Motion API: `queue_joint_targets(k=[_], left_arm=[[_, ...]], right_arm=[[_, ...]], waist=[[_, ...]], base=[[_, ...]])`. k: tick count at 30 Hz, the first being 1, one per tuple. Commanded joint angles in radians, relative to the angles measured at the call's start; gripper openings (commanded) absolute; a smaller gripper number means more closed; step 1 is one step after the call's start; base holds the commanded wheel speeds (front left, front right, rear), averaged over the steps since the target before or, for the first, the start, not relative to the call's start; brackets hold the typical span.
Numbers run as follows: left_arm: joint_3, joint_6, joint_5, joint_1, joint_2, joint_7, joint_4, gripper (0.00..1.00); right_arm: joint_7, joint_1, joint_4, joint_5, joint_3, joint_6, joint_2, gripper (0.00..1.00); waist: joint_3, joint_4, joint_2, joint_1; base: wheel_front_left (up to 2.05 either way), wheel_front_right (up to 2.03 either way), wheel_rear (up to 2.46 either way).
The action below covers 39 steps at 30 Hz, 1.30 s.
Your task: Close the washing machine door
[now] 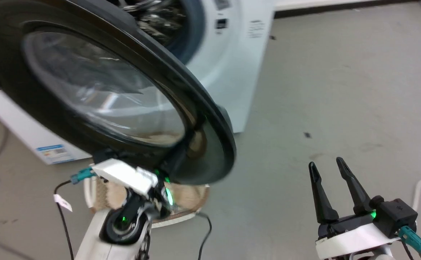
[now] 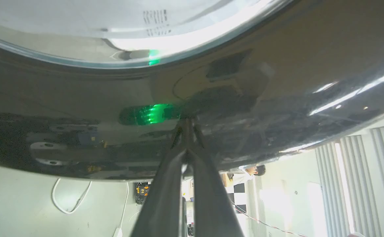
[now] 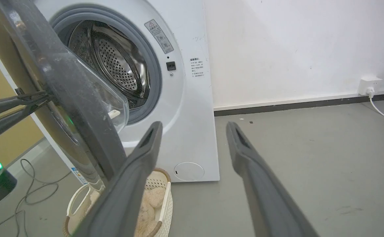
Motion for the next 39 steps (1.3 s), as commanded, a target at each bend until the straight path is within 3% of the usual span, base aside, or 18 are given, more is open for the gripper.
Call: queue_joint_targets(k=[1, 11, 19, 24, 26, 30, 33, 36, 39], left_arm=[[-0.006, -0.009, 0.002, -0.037, -0.001, -0.046, 0.017, 0.00], [-0.038, -0.025, -0.013, -0.213, -0.001, -0.326, 0.183, 0.00], [-0.109, -0.037, 0.002, -0.231, 0.002, -0.336, 0.239, 0.00], [-0.161, -0.038, 0.065, -0.153, 0.024, -0.327, 0.182, 0.00], [-0.204, -0.038, 0.128, -0.108, 0.063, -0.325, 0.140, 0.00], [-0.349, -0.038, 0.437, -0.045, 0.226, -0.407, 0.135, 0.00], [-0.417, -0.032, 0.618, -0.026, 0.307, -0.484, 0.177, 0.00], [-0.445, 0.002, 0.736, -0.020, 0.362, -0.542, 0.202, 0.00], [-0.422, 0.074, 0.836, -0.026, 0.401, -0.587, 0.200, 0.00]], right_arm=[[-0.004, -0.008, -0.005, 0.008, 0.004, 0.001, 0.004, 1.00], [-0.004, -0.005, -0.005, 0.041, 0.019, 0.001, 0.004, 1.00], [-0.004, -0.001, -0.004, 0.051, 0.016, 0.001, 0.004, 1.00], [-0.004, 0.002, -0.002, 0.043, 0.016, 0.001, 0.004, 1.00], [-0.004, 0.005, -0.005, 0.041, 0.010, 0.001, 0.004, 1.00], [-0.004, 0.018, -0.007, 0.034, -0.006, 0.001, 0.004, 1.00], [-0.004, 0.028, -0.005, 0.028, -0.013, 0.001, 0.004, 1.00], [-0.004, 0.034, -0.006, 0.022, -0.019, 0.001, 0.004, 1.00], [-0.004, 0.041, -0.008, 0.017, -0.029, 0.001, 0.004, 1.00]], waist=[[0.020, -0.052, 0.0000, 0.0000], [0.040, -0.125, 0.0000, 0.0000], [0.014, -0.092, 0.0000, 0.0000], [-0.022, -0.041, 0.0000, 0.0000], [-0.036, -0.015, 0.0000, 0.0000], [-0.064, 0.044, 0.0000, 0.0000], [-0.080, 0.087, 0.0000, 0.0000], [-0.093, 0.130, 0.0000, 0.0000], [-0.103, 0.176, 0.0000, 0.0000]], base=[[0.00, 0.00, 0.00], [0.00, 0.00, 0.00], [0.00, 0.00, 0.00], [0.00, 0.00, 0.00], [0.00, 0.00, 0.00], [0.00, 0.00, 0.00], [0.00, 0.00, 0.00], [0.00, 0.00, 0.00], [0.00, 0.00, 0.00]])
